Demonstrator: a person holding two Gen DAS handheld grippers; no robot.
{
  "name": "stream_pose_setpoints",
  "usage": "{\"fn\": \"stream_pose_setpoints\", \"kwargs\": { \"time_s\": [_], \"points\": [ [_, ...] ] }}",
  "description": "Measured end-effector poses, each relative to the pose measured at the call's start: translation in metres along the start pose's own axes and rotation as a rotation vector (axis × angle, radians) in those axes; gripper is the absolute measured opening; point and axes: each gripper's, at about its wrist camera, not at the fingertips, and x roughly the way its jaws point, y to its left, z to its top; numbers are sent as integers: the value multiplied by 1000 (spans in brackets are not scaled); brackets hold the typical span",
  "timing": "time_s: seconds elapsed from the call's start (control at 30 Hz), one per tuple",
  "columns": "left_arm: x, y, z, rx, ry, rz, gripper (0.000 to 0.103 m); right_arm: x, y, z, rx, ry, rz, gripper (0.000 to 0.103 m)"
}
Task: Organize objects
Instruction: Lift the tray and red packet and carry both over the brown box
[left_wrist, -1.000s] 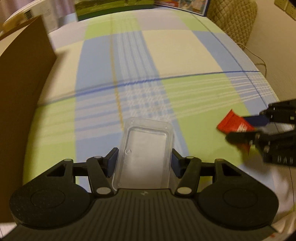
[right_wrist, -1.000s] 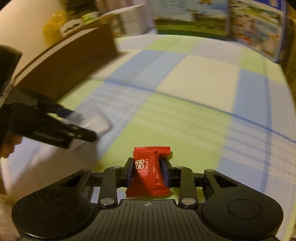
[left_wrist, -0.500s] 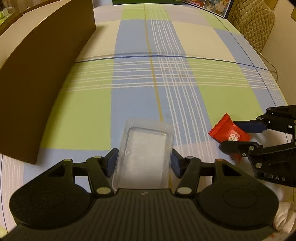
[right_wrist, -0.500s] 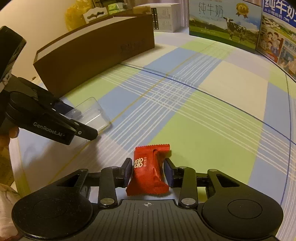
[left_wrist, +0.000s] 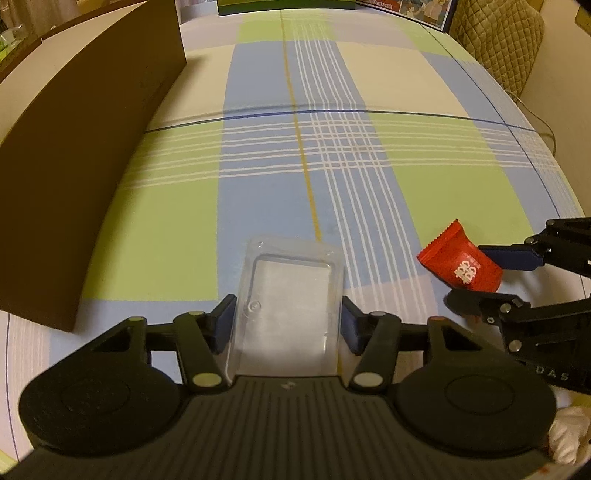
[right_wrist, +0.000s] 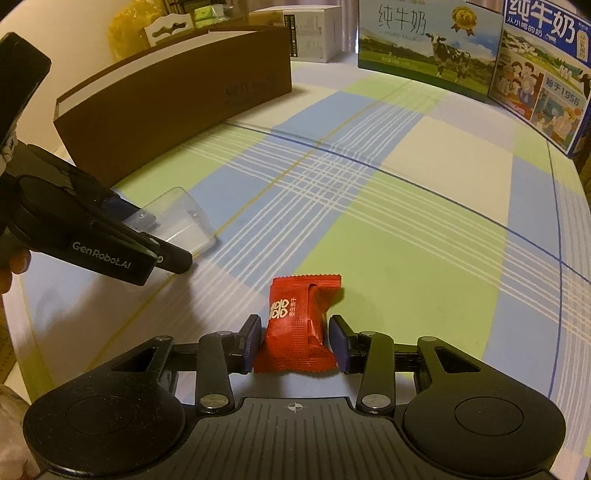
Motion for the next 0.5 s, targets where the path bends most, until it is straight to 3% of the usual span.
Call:
{"fn": "stream_pose_setpoints", "kwargs": {
  "time_s": [0.5],
  "points": [
    [-10, 8, -12, -1, -11, -24, 53, 1, 8, 4, 29, 33, -26, 29]
  ]
}}
